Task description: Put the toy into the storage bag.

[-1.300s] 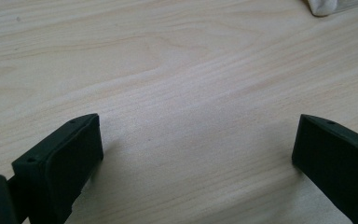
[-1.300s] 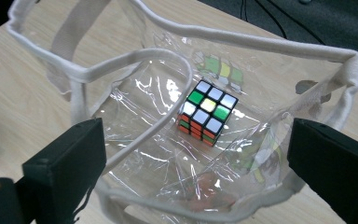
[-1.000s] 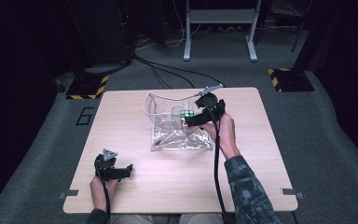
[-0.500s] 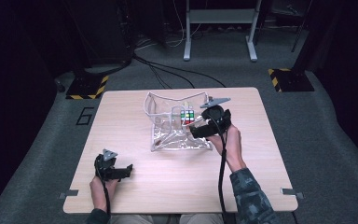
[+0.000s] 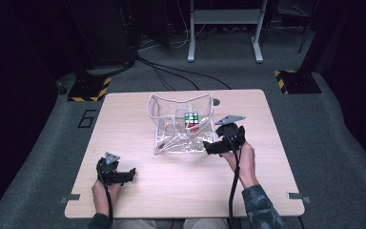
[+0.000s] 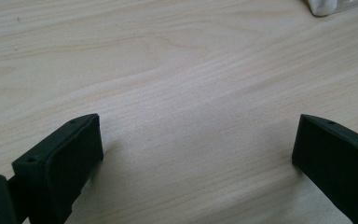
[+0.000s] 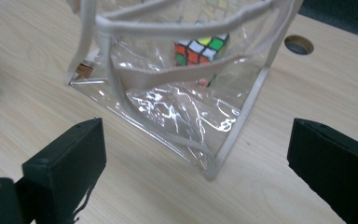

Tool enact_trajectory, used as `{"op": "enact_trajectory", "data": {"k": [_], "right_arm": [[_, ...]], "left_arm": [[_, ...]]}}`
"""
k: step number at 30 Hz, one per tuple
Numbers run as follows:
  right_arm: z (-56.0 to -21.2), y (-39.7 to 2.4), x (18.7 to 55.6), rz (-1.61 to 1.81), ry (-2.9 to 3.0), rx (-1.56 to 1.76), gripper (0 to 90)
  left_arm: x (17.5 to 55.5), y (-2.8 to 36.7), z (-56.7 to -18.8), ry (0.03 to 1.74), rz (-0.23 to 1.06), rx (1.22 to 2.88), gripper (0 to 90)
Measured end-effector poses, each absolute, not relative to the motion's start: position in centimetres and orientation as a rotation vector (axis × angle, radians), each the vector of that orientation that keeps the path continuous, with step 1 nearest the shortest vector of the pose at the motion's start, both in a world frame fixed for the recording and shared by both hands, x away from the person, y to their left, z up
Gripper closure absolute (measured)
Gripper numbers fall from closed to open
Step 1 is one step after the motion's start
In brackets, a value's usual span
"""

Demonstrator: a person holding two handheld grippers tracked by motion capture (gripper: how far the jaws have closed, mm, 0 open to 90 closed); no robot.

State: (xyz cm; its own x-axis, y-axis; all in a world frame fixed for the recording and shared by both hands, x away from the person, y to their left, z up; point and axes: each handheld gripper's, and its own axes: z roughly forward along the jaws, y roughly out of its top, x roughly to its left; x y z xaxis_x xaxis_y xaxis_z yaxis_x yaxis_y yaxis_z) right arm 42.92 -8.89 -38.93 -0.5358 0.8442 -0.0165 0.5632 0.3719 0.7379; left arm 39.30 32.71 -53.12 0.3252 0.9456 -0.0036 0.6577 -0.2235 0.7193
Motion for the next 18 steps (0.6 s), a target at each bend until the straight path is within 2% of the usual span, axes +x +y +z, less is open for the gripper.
{"op": "enact_trajectory", "data": {"k": [18], "right_arm": [[-46.2,-11.8,40.9,0.833,2.277,1.357,3.5]], "left_arm": [[39.3,32.7,-53.1,1.408,0.594,1.969,1.6]]}}
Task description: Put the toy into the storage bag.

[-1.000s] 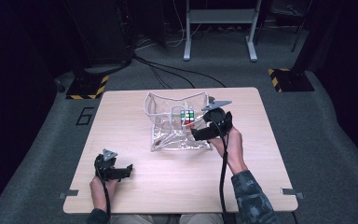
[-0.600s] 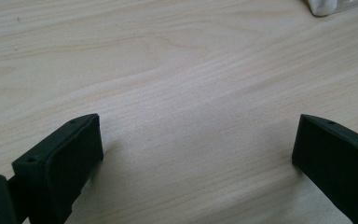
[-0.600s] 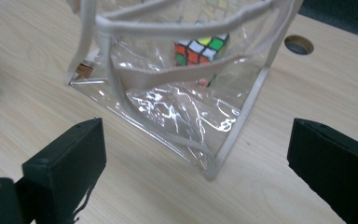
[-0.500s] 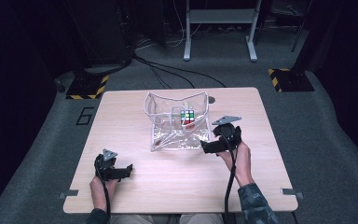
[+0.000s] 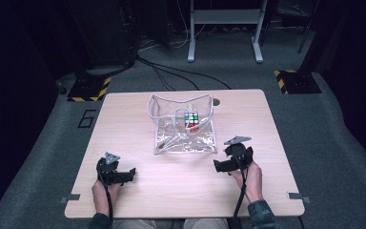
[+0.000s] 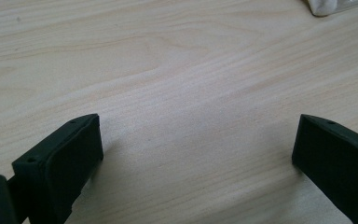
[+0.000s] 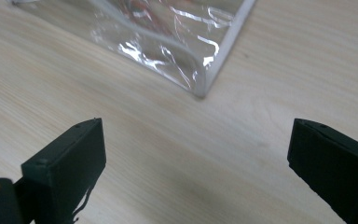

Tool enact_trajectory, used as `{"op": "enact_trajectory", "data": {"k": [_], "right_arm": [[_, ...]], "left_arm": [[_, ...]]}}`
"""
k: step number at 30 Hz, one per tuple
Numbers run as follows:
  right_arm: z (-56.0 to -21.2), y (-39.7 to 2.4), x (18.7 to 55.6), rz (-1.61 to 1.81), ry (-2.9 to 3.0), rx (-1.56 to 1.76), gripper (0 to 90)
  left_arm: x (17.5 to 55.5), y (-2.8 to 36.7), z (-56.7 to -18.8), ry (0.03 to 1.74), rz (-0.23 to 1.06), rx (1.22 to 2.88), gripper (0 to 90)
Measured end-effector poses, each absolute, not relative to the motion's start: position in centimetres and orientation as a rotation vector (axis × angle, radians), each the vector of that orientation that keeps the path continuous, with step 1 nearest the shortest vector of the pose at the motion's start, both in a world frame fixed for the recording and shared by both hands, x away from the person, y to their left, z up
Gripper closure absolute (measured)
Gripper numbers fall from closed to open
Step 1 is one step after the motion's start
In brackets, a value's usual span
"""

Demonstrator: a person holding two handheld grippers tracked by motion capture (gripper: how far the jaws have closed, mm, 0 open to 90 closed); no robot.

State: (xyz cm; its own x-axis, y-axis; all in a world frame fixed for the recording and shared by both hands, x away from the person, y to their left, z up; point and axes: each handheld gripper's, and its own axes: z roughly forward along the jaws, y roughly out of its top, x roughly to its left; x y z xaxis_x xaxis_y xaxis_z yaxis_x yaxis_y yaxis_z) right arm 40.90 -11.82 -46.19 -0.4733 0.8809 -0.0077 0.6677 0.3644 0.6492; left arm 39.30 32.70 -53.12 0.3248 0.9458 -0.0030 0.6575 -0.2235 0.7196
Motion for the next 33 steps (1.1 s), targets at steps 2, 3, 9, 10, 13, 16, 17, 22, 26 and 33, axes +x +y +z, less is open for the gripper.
{"op": "enact_trajectory", "data": {"k": [2,3,9,10,13,16,17,22,26,33], "right_arm": [[-47.1,-12.1,40.7,0.809,2.282,1.362,3.5],[-47.5,-12.2,40.6,0.811,2.286,1.372,3.5],[-49.4,-12.8,39.9,0.802,2.284,1.423,4.0],[-49.7,-12.9,39.9,0.81,2.279,1.428,4.1],[-50.5,-13.3,39.6,0.814,2.272,1.438,4.2],[-51.2,-13.8,39.2,0.839,2.254,1.453,4.1],[-51.4,-13.9,39.1,0.845,2.245,1.458,4.1],[-52.2,-14.2,38.4,0.858,2.195,1.447,3.9],[-52.8,-14.5,38.1,0.879,2.137,1.423,1.4],[-53.0,-14.7,38.0,0.898,2.13,1.403,0.0]], "left_arm": [[39.3,32.7,-53.1,1.408,0.594,1.97,1.6],[39.3,32.7,-53.1,1.408,0.594,1.969,1.6],[39.3,32.7,-53.1,1.407,0.597,1.971,1.6],[39.3,32.7,-53.1,1.407,0.598,1.97,1.6],[39.3,32.7,-53.1,1.408,0.598,1.972,1.6],[39.3,32.7,-53.1,1.41,0.597,1.969,1.6],[39.3,32.7,-53.1,1.409,0.6,1.971,1.6],[39.3,32.7,-53.1,1.41,0.601,1.971,1.6],[39.3,32.7,-53.1,1.41,0.604,1.969,1.6],[39.3,32.7,-53.1,1.412,0.6,1.969,1.6]]}}
